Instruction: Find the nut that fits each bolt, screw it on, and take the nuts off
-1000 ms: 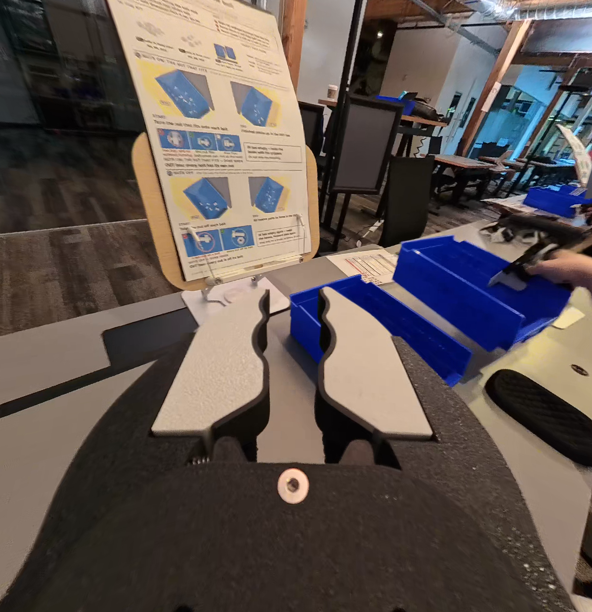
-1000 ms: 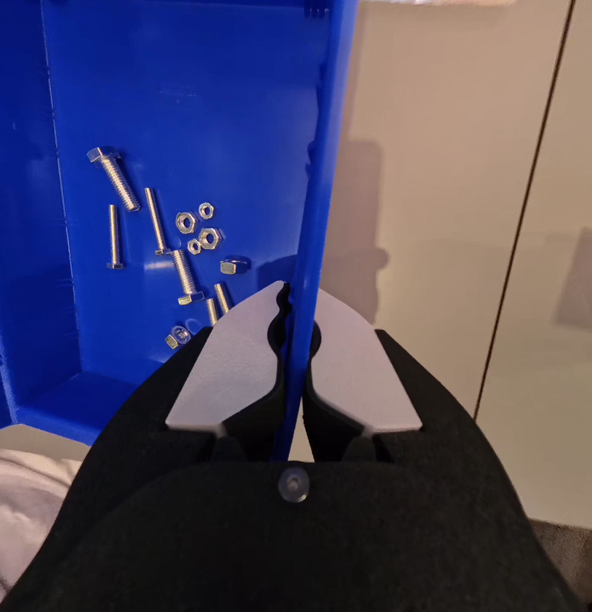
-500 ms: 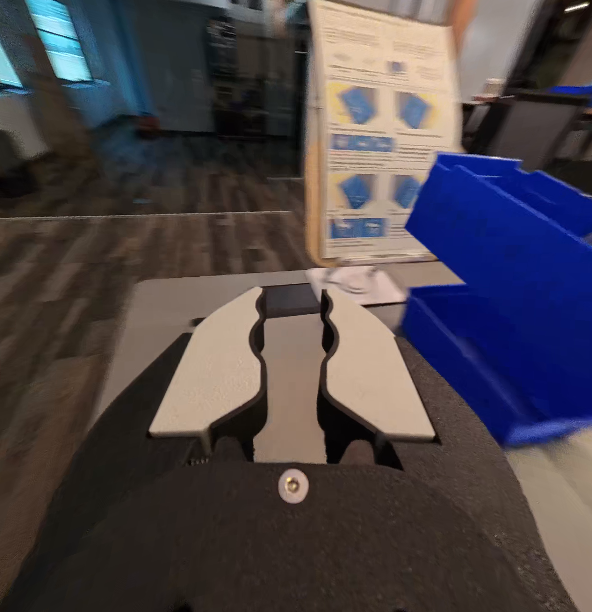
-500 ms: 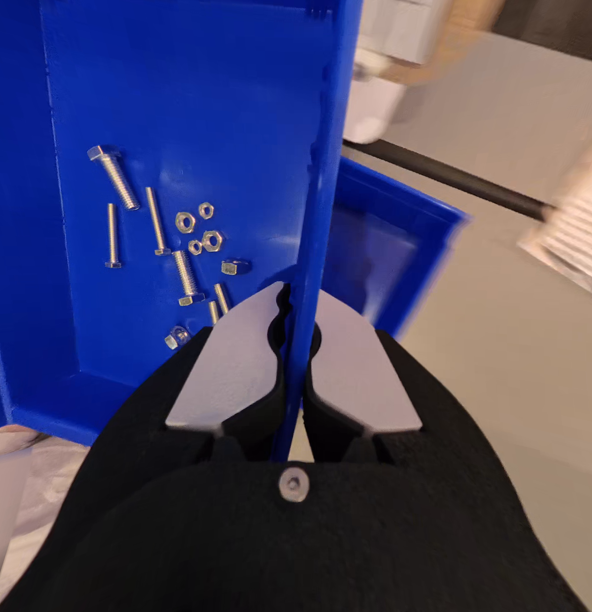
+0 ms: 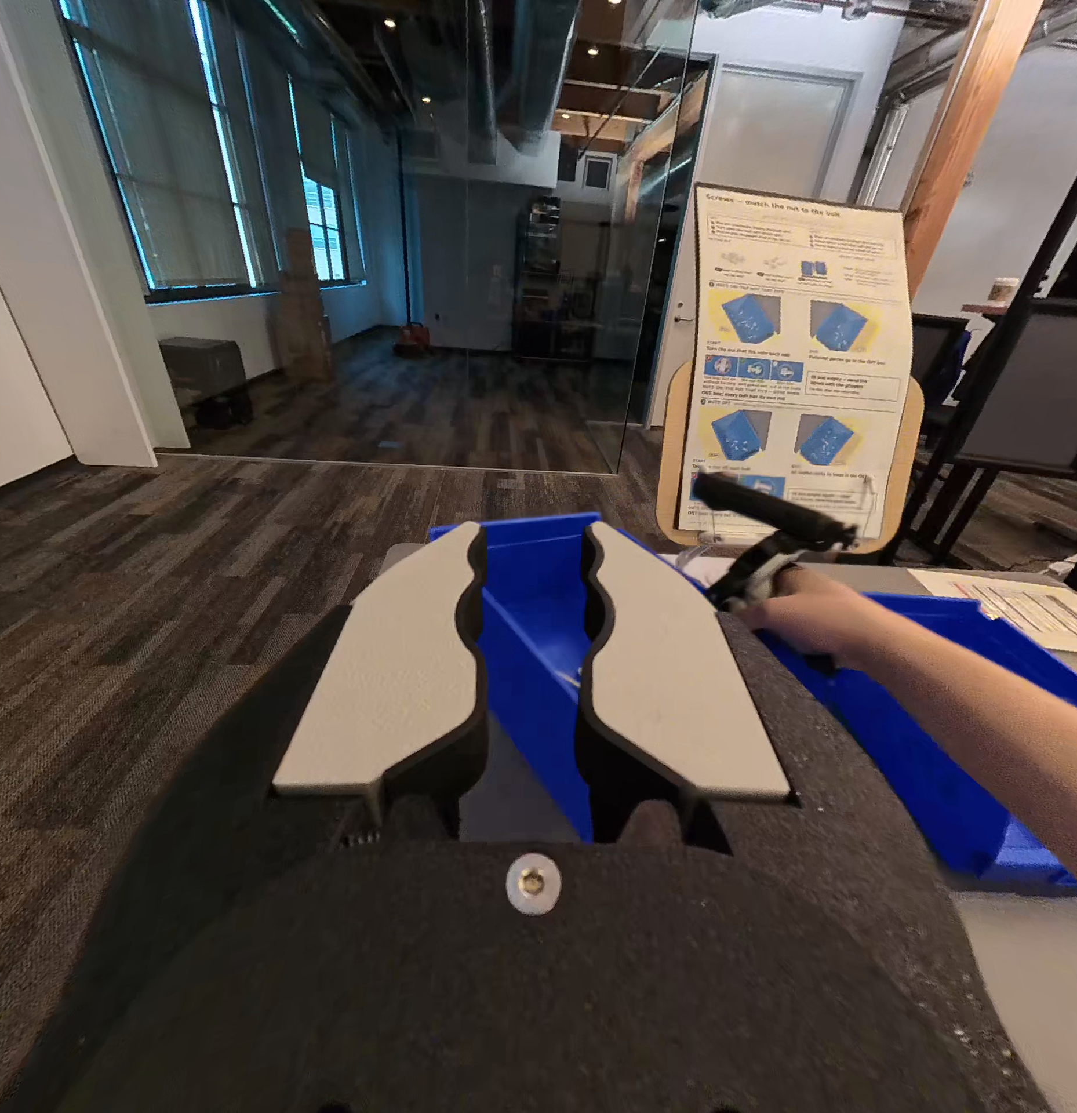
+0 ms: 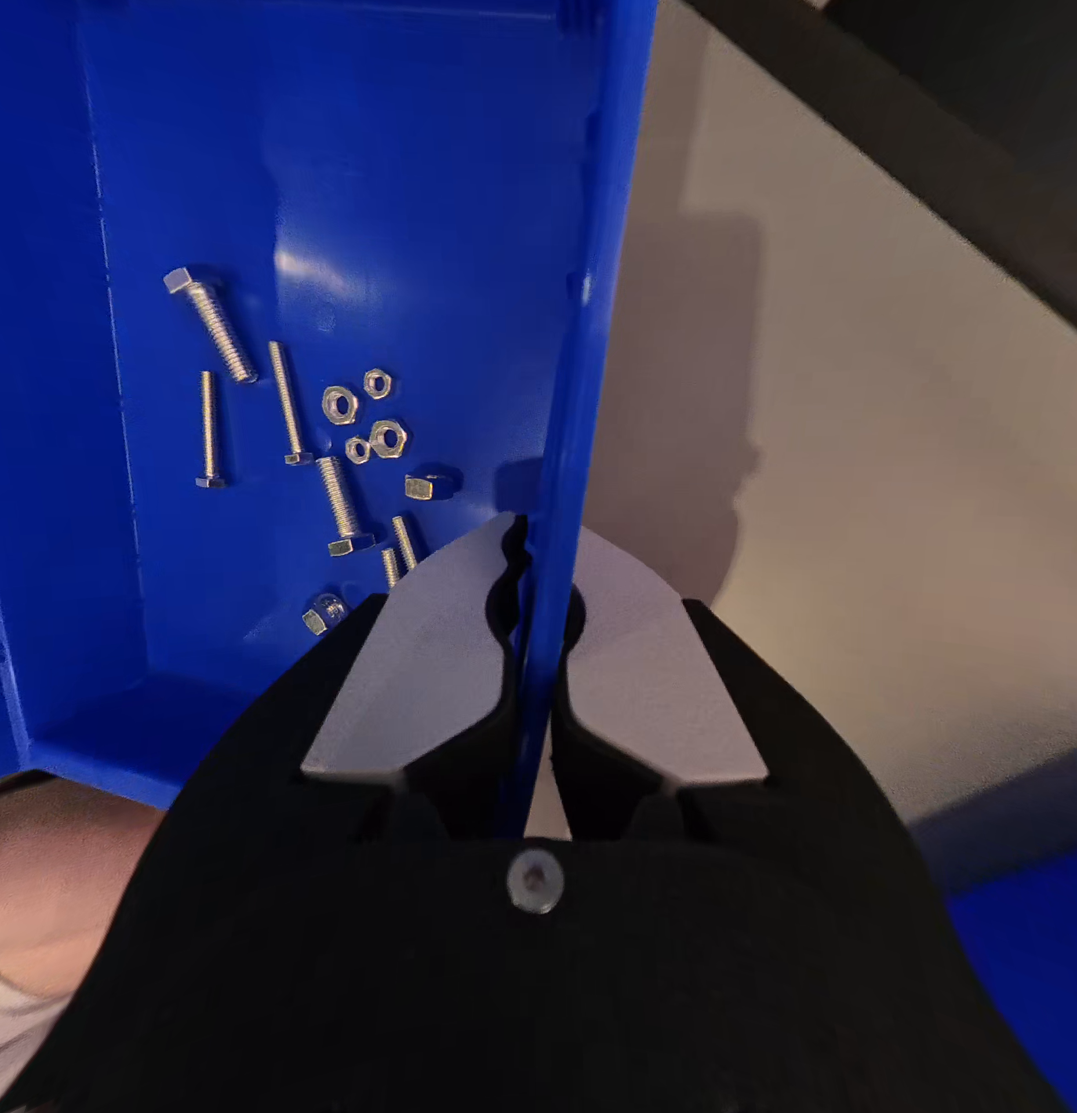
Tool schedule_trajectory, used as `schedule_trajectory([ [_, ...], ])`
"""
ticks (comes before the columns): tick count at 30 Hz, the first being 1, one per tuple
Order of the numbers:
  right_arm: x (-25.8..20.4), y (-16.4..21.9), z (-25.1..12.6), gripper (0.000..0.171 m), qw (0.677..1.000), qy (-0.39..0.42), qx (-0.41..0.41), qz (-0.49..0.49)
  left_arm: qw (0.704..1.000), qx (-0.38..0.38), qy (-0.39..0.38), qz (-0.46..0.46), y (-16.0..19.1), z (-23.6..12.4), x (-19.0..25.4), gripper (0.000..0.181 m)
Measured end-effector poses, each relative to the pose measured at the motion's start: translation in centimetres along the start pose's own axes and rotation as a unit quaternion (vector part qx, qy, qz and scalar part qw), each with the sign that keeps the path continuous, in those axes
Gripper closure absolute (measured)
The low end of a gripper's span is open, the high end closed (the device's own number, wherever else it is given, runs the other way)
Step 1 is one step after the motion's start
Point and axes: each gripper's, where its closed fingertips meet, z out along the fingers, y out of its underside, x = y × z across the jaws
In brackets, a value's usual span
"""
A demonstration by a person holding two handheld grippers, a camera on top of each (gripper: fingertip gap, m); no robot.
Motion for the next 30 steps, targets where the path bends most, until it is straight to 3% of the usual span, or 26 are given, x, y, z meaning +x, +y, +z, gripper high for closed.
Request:
schedule_trajectory([
  [8, -0.7, -1.0, 7.0, 0.163, 0.998, 0.029, -0.02, 0.049, 1.0, 0.0, -0.004, -0.015, 0.1, 0.9, -0.6, 0.159],
  [14, -1.8, -0.9, 9.1, 0.154, 0.996, 0.061, -0.011, 0.067, 1.0, -0.017, 0.005, -0.021, 0.8, 1.7, -0.6, 0.159],
  [18, -2.1, -1.5, 8.0, 0.153, 0.997, 0.053, 0.022, 0.043, 0.999, -0.027, 0.02, -0.021, 1.1, 2.0, 0.0, 0.158],
  [21, -2.9, -2.8, 3.4, 0.154, 0.993, 0.027, 0.11, -0.01, 0.999, -0.031, 0.035, -0.018, 1.2, 2.0, 0.8, 0.156],
  [24, -1.7, -0.9, -5.6, 0.145, 0.974, 0.063, 0.198, -0.094, 0.998, -0.05, 0.045, -0.006, 1.7, 2.0, 1.5, 0.153],
  [27, 7.9, 5.7, -16.7, 0.133, 0.935, 0.274, 0.187, -0.123, 0.997, -0.062, 0.05, 0.007, 2.0, 1.9, 2.0, 0.15],
  [29, 15.9, 11.3, -24.5, 0.125, 0.89, 0.404, 0.199, -0.065, 0.998, -0.052, 0.043, 0.002, 1.6, 2.0, 2.1, 0.147],
  [30, 19.2, 14.3, -26.7, 0.123, 0.887, 0.418, 0.195, -0.027, 0.998, -0.044, 0.04, -0.002, 1.3, 2.0, 2.1, 0.146],
])
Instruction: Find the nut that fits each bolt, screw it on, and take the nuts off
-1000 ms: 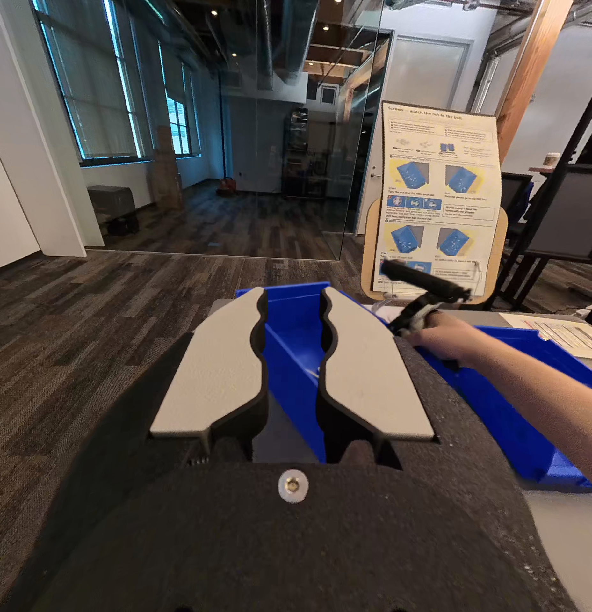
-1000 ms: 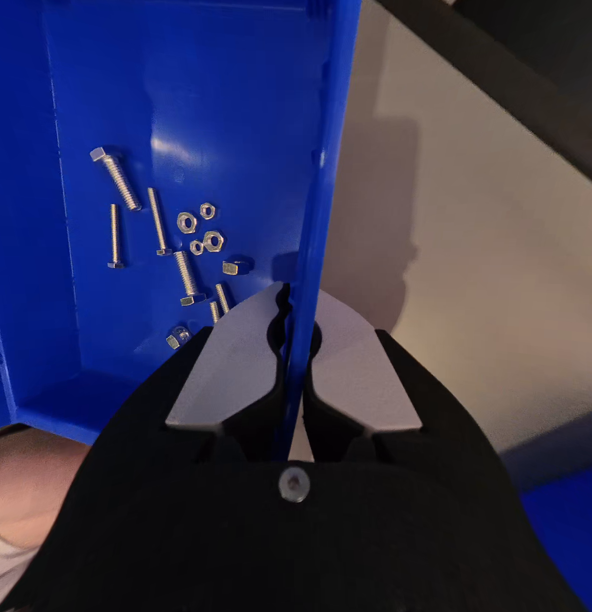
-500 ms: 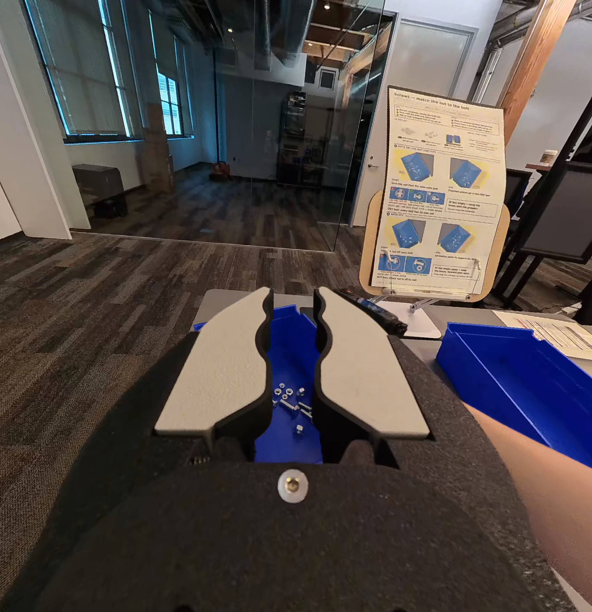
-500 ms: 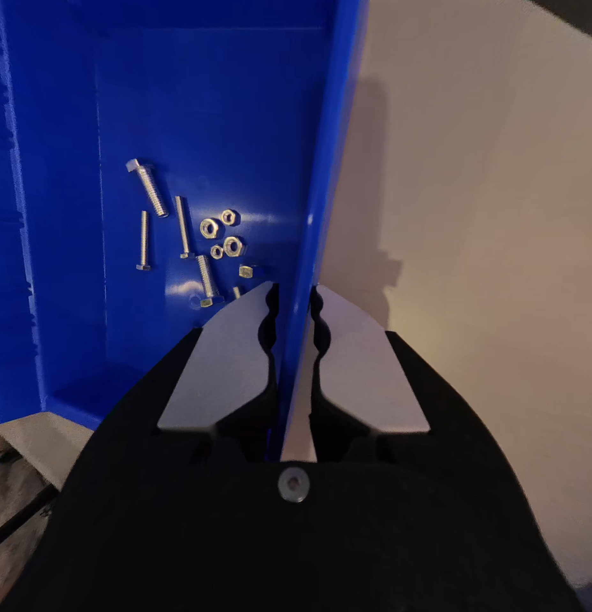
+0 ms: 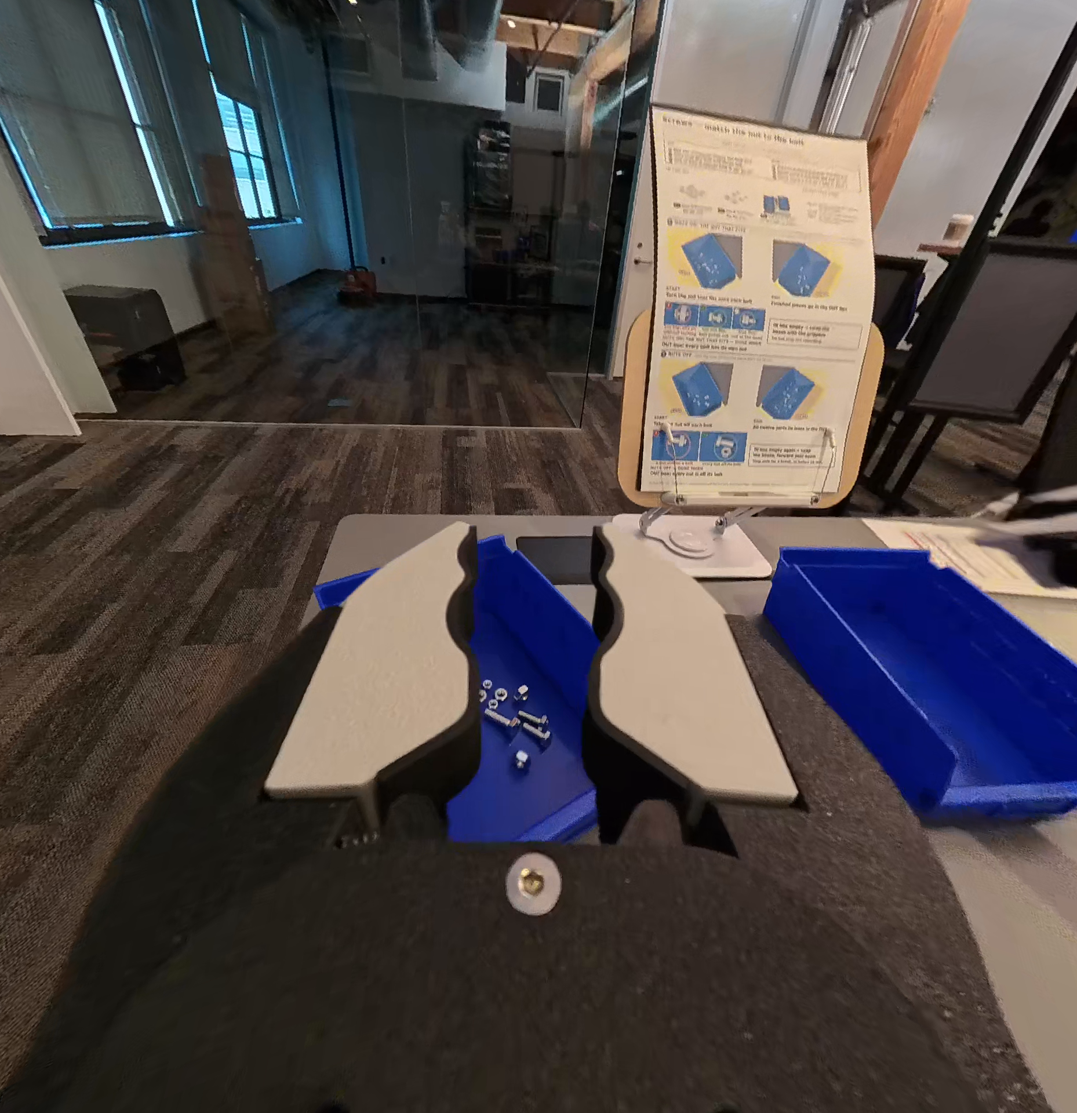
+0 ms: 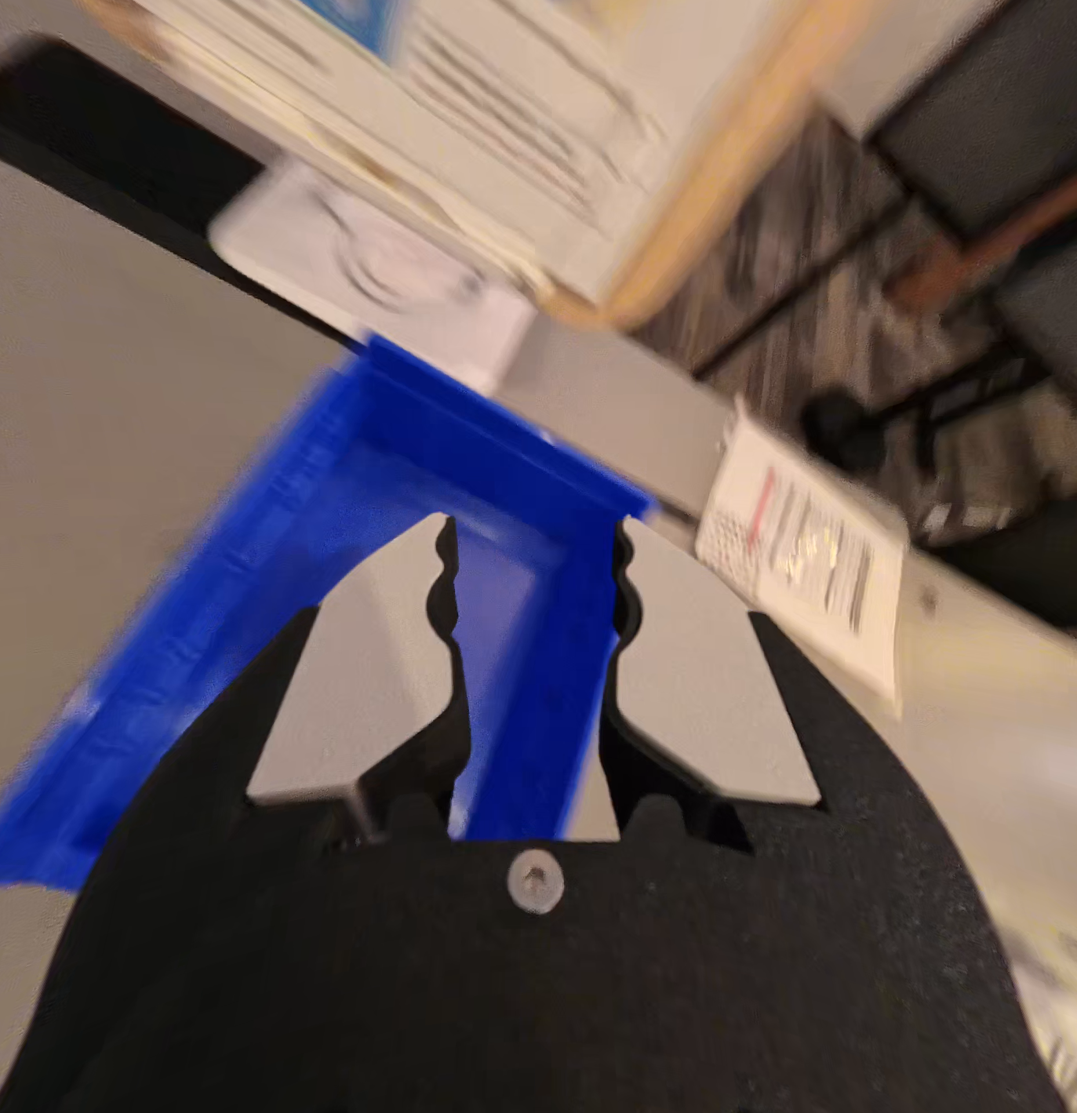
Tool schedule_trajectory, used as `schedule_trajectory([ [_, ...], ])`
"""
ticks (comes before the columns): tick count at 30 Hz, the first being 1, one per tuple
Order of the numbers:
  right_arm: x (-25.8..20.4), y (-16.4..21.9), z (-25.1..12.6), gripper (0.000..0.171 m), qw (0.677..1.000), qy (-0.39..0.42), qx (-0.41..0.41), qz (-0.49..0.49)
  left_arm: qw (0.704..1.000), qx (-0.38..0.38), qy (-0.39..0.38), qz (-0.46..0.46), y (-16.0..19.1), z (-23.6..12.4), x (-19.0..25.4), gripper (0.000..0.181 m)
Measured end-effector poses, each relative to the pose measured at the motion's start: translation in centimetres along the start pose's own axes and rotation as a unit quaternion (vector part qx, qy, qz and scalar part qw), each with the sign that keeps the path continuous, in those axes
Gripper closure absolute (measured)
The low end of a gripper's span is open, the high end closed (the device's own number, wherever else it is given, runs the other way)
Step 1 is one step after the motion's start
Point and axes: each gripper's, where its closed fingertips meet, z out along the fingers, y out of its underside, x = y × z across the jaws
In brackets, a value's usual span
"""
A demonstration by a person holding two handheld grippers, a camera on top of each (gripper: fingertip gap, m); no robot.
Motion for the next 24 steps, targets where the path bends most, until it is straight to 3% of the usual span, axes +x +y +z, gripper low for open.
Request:
schedule_trajectory([
  [2, 3.8, 6.6, 0.9, 0.121, 0.99, -0.048, -0.089, 0.101, 1.0, 0.011, -0.004, -0.005, -0.4, 0.2, 0.2, 0.145],
  [4, 2.8, 10.9, 1.9, 0.122, 0.955, -0.174, -0.139, 0.196, 1.0, 0.009, -0.008, 0.0, -0.5, 0.7, 0.4, 0.145],
  [8, 3.7, 16.4, 5.0, 0.117, 0.942, -0.179, -0.193, 0.208, 1.0, -0.012, -0.01, 0.019, 0.0, 1.8, 1.3, 0.144],
  [9, 2.7, 16.6, 5.4, 0.12, 0.935, -0.211, -0.196, 0.21, 0.999, -0.02, -0.011, 0.024, 0.2, 2.1, 1.5, 0.144],
  [10, 1.0, 16.3, 5.2, 0.145, 0.916, -0.271, -0.197, 0.22, 0.999, -0.027, -0.012, 0.03, 0.4, 2.3, 1.7, 0.143],
  [11, 0.1, 16.3, 5.1, 0.152, 0.904, -0.296, -0.206, 0.228, 0.999, -0.033, -0.013, 0.035, 0.6, 2.5, 1.8, 0.143],
  [17, 4.1, 18.5, 6.1, 0.166, 0.943, -0.186, -0.25, 0.119, 0.998, -0.05, -0.028, 0.04, 1.1, 3.8, 1.9, 0.143],
  [20, 7.0, 20.4, 5.7, 0.168, 0.92, -0.229, -0.253, 0.192, 0.996, -0.07, -0.033, 0.048, 1.7, 4.5, 2.0, 0.142],
  [24, 14.2, 24.7, 5.1, 0.167, 0.924, -0.192, -0.262, 0.204, 0.994, -0.084, -0.044, 0.058, 2.1, 5.3, 2.3, 0.142],
])
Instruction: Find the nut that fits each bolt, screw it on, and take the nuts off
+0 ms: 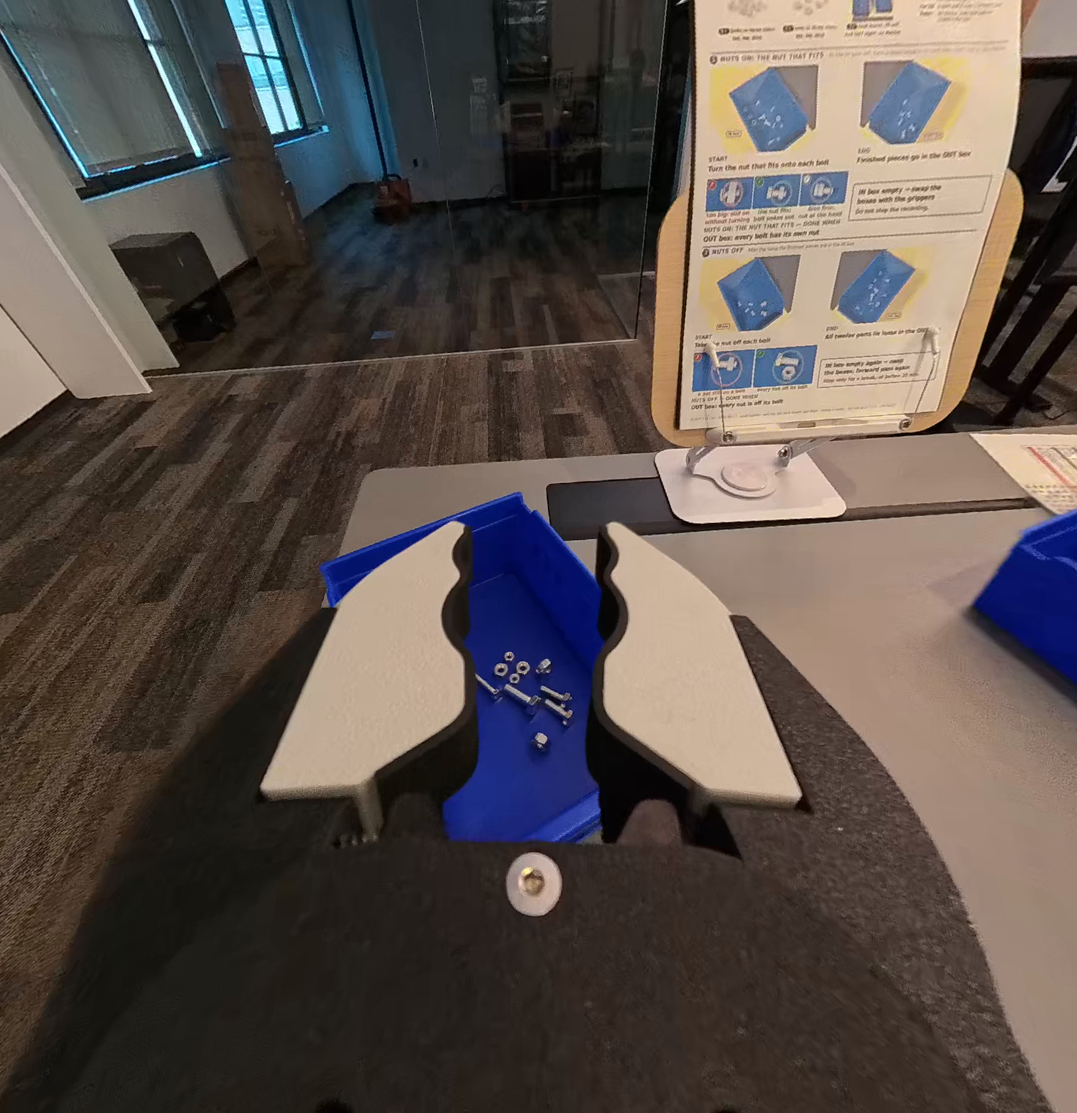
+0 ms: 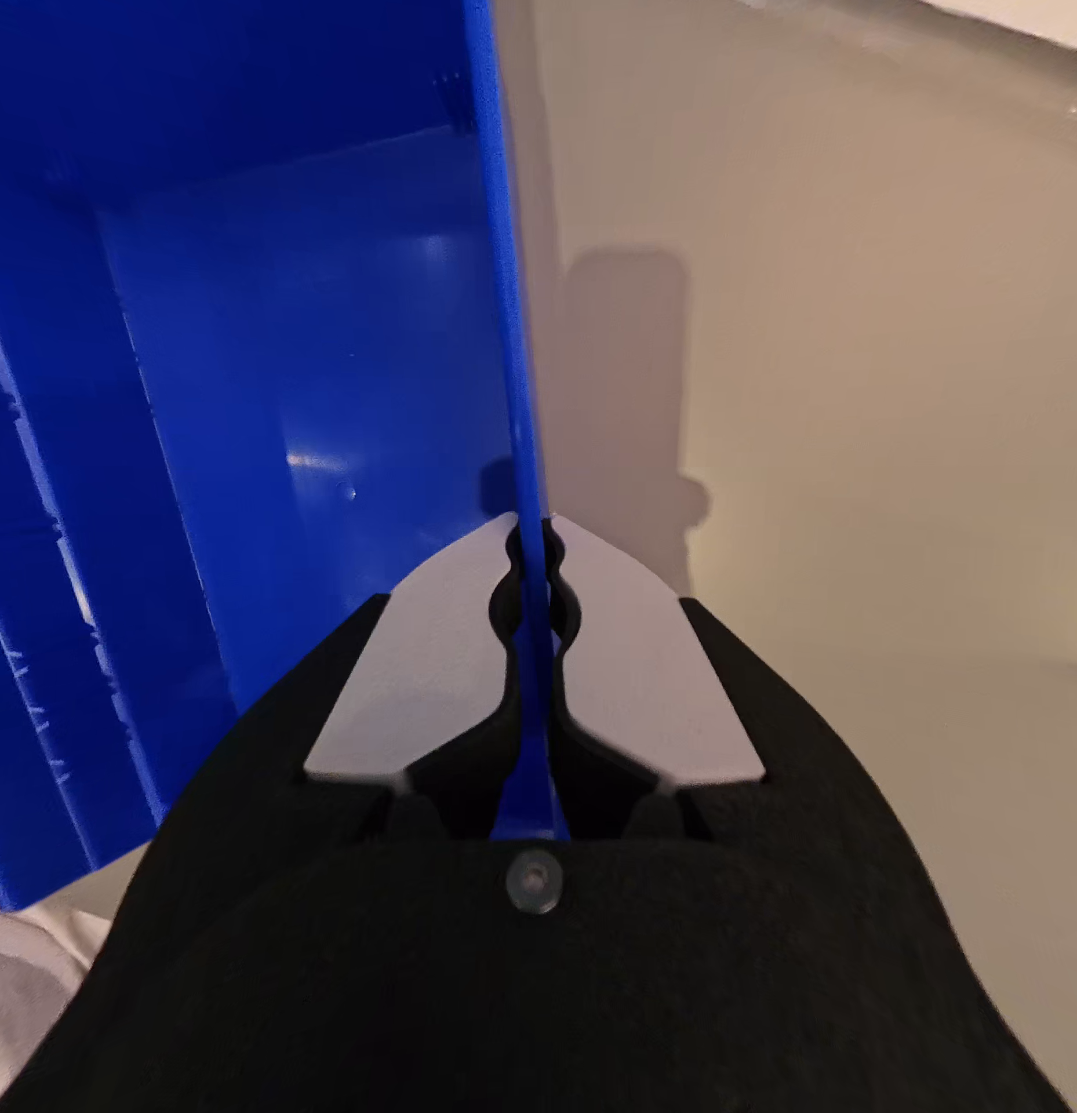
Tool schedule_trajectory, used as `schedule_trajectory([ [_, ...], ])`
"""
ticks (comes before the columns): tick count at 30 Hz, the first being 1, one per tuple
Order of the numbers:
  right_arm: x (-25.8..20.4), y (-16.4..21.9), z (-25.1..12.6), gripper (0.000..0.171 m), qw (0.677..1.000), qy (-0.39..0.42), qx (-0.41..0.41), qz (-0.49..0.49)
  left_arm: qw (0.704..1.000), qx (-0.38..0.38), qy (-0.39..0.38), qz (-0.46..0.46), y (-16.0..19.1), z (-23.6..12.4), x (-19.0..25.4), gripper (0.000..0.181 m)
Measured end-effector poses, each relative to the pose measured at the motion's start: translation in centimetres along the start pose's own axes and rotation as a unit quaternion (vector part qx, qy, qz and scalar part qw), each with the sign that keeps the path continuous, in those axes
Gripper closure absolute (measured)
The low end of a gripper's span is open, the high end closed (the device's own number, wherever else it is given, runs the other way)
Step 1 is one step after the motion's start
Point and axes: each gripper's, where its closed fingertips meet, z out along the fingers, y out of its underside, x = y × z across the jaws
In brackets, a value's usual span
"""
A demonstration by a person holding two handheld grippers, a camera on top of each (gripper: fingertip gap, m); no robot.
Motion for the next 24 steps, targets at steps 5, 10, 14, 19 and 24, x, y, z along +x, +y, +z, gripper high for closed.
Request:
schedule_trajectory([
  [5, 8.5, 2.8, -2.4, 0.168, 0.999, 0.005, 0.009, 0.045, 1.0, -0.006, -0.017, 0.015, -0.1, 0.8, 0.6, 0.143],
  [10, 15.6, 5.1, -4.4, 0.168, 0.998, 0.018, 0.021, 0.06, 0.998, -0.025, -0.039, 0.033, 0.3, 1.8, 0.9, 0.143],
  [14, 20.0, 6.6, -5.7, 0.167, 0.995, 0.04, 0.027, 0.086, 0.998, -0.032, -0.056, 0.023, 0.7, 2.5, 0.2, 0.142],
  [19, 21.4, 7.5, -6.3, 0.167, 0.993, 0.019, 0.053, 0.1, 0.995, -0.055, -0.08, 0.005, 1.7, 3.3, -1.4, 0.14],
  [24, 21.5, 7.4, -6.6, 0.166, 0.994, 0.052, 0.071, 0.067, 0.995, -0.061, -0.08, 0.0, 2.0, 3.7, -1.7, 0.14],
])
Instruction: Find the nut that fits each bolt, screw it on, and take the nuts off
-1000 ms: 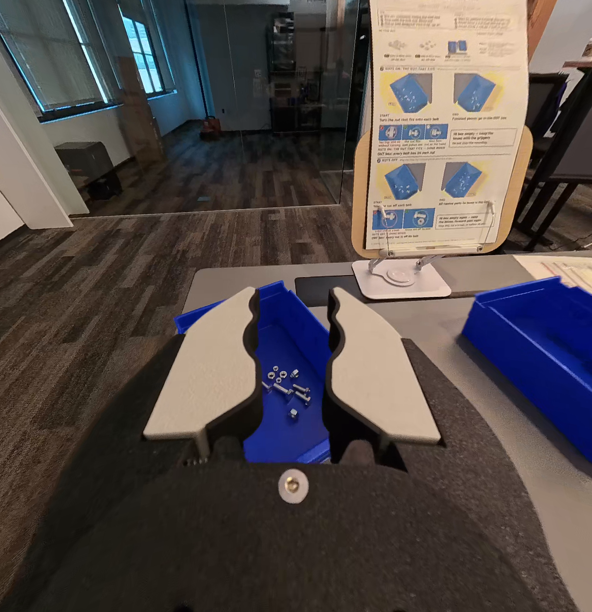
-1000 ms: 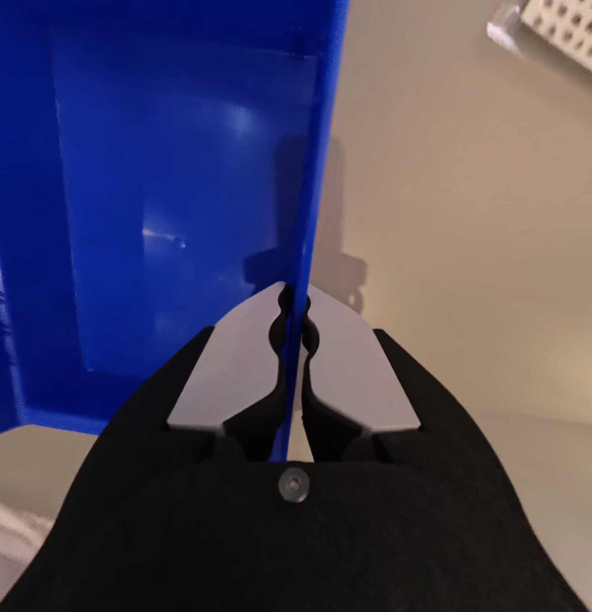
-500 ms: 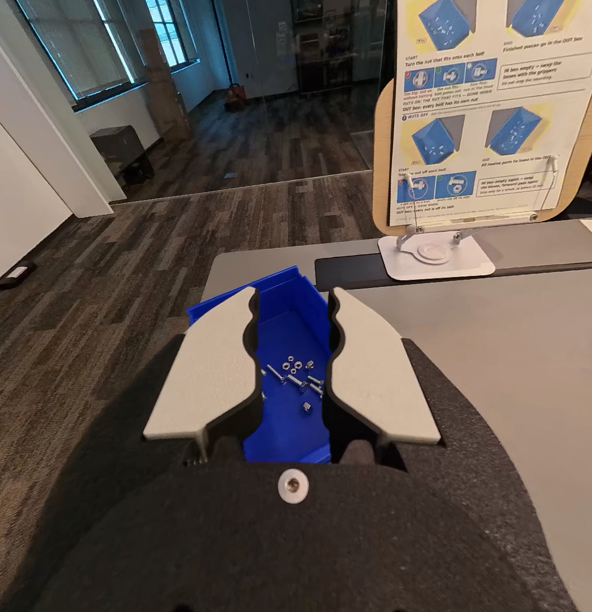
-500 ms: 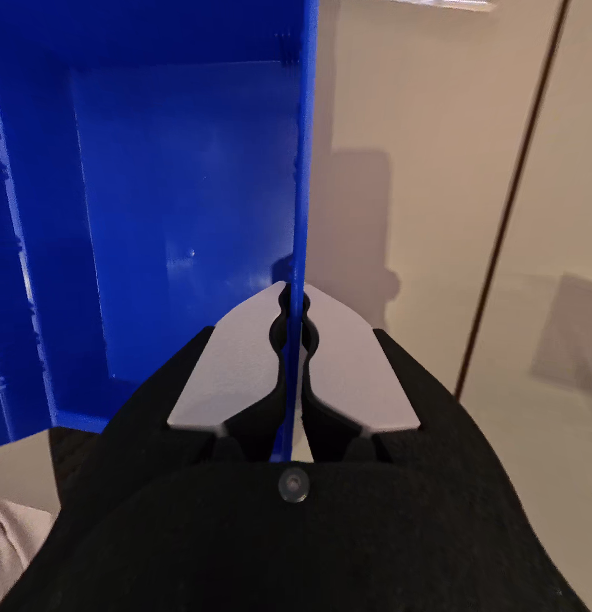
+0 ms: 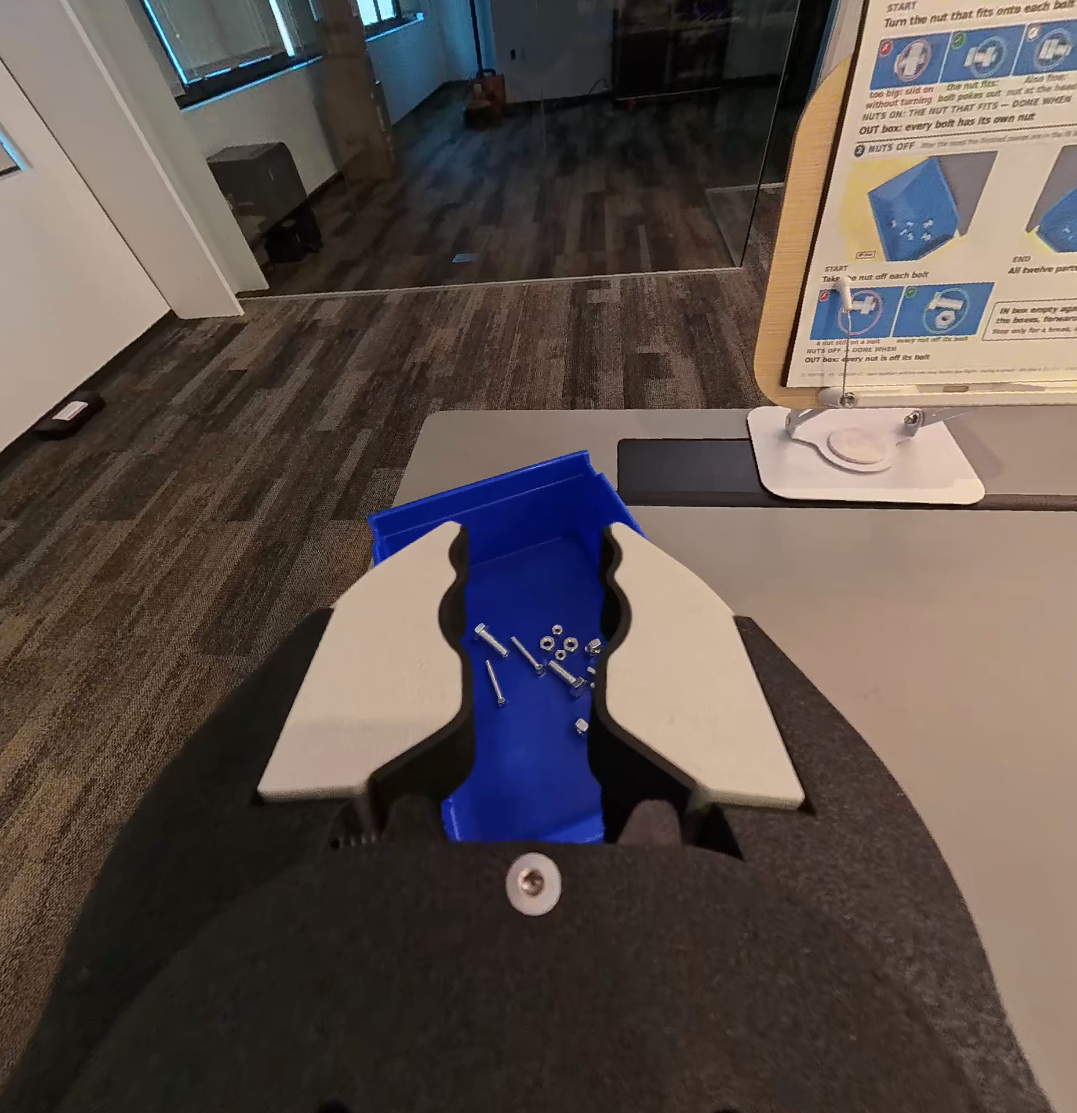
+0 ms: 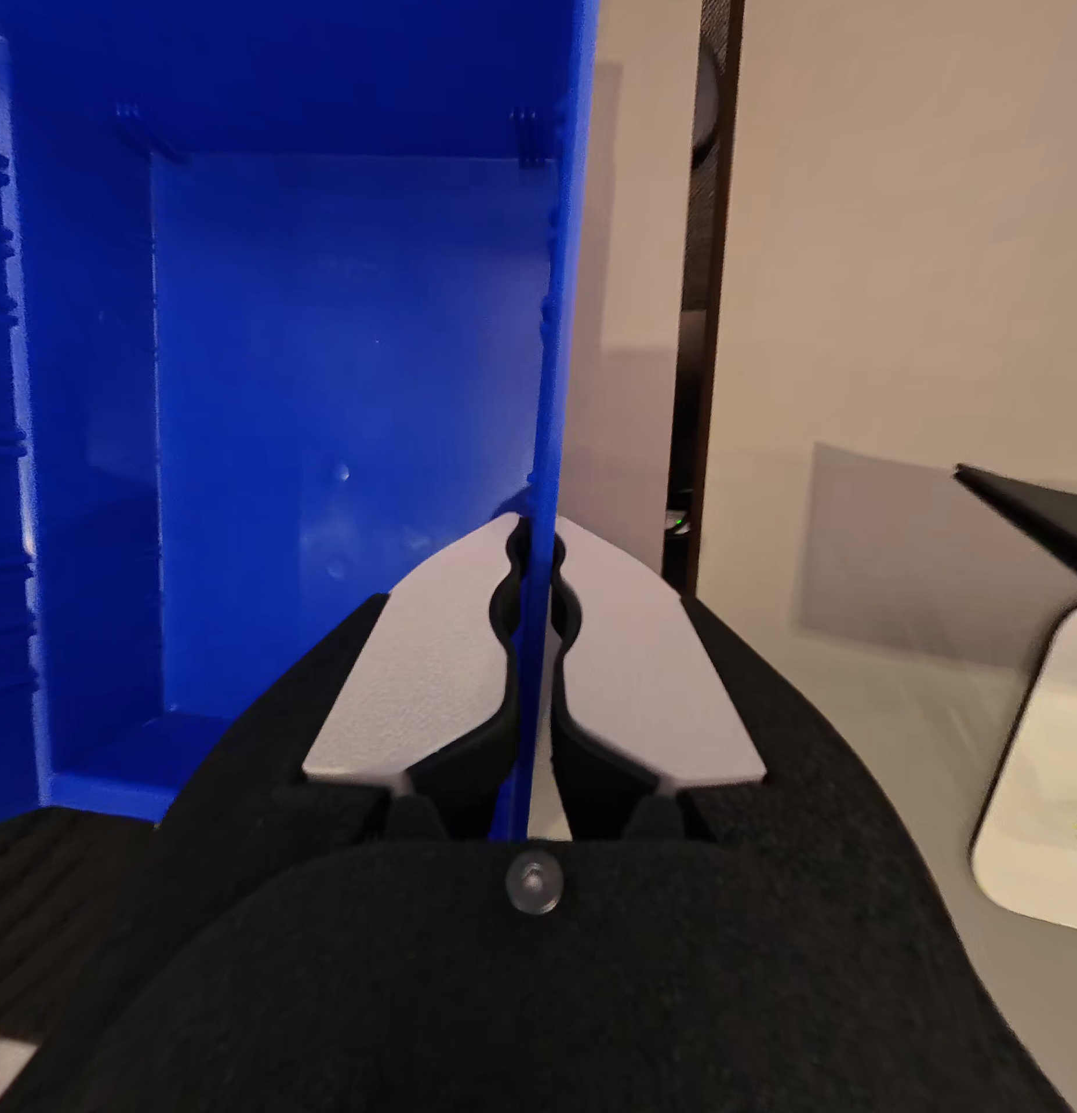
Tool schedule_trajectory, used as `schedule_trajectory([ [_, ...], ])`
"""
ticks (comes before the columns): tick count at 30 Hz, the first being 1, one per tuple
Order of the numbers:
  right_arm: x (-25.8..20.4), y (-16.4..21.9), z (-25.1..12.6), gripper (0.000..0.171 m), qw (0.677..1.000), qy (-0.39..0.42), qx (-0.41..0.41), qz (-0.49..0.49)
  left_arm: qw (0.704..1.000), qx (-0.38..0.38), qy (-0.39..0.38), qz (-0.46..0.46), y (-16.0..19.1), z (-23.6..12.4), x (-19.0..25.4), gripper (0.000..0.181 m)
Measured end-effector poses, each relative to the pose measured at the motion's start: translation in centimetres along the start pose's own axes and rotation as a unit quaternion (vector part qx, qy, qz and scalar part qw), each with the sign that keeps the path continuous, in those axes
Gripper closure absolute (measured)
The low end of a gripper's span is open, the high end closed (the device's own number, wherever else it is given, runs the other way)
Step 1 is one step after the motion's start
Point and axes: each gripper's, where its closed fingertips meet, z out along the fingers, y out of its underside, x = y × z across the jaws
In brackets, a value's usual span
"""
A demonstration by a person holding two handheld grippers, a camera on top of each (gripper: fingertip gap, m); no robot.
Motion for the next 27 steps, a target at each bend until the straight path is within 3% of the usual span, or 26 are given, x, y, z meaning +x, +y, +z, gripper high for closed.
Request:
schedule_trajectory([
  [2, 0.2, -1.0, -0.9, 0.153, 0.999, 0.028, 0.041, -0.02, 1.0, 0.001, 0.012, 0.007, -0.1, 0.2, 0.3, 0.14],
  [5, -0.5, -3.1, -3.3, 0.149, 0.99, 0.056, 0.12, -0.04, 0.999, -0.025, 0.031, 0.01, 0.8, 0.9, 0.0, 0.14],
  [11, -3.5, -4.6, -6.7, 0.141, 0.974, 0.073, 0.202, -0.074, 0.99, -0.133, 0.037, 0.013, 7.6, 3.3, -2.7, 0.138],
  [17, -13.9, -7.4, -10.3, 0.142, 0.936, -0.029, 0.328, -0.125, 0.972, -0.231, 0.002, 0.036, 17.0, 6.4, -5.3, 0.126],
  [20, -18.8, -8.3, -11.1, 0.142, 0.922, -0.057, 0.347, -0.161, 0.952, -0.303, -0.003, 0.04, 21.1, 7.0, -6.3, 0.128],
  [24, -24.2, -8.7, -10.1, 0.142, 0.916, -0.087, 0.332, -0.207, 0.942, -0.329, 0.027, 0.056, 23.6, 8.1, -6.5, 0.155],
  [27, -27.1, -9.0, -8.8, 0.142, 0.911, -0.103, 0.326, -0.229, 0.946, -0.314, 0.053, 0.067, 23.2, 8.8, -7.1, 0.159],
])
